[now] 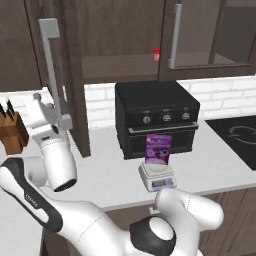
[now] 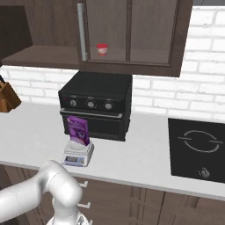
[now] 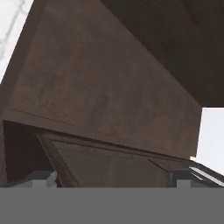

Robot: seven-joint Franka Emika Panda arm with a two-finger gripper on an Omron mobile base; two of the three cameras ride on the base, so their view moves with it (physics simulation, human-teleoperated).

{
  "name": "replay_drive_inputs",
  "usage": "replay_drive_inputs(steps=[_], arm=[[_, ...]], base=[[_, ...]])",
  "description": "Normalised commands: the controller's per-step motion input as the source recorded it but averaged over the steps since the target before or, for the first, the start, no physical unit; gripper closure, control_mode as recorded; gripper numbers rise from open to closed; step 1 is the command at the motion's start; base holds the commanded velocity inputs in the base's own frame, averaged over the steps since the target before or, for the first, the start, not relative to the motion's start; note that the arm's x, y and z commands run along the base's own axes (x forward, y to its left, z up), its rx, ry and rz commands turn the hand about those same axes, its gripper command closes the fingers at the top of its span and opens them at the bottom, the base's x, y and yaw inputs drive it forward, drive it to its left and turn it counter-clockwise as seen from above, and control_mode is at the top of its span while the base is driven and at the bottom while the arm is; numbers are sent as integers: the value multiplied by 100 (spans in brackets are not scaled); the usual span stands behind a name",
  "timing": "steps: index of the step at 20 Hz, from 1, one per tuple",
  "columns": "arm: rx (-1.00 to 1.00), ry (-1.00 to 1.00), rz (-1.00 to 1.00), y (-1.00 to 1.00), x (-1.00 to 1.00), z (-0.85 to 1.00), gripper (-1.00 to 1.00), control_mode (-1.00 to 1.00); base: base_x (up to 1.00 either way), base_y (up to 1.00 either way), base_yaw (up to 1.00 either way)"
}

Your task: Pick the cereal and place it on the digital scale for weighing, and close the cabinet.

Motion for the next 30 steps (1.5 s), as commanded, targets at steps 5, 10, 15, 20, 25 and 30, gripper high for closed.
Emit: replay_drive_inputs(steps=[5, 10, 15, 20, 25, 30], arm=[[46, 0, -15, -86, 0, 3, -100, -100], [45, 0, -14, -73, 0, 0, -100, -100], [40, 0, -11, -49, 1, 6, -100, -100], [34, 0, -11, -31, 13, 13, -100, -100], [34, 5, -9, -28, 43, 7, -100, -100], [32, 14, -3, -20, 60, 0, -100, -100]], base=[[0, 0, 0], [0, 0, 0], [0, 0, 0], [0, 0, 0], [0, 0, 0], [0, 0, 0]])
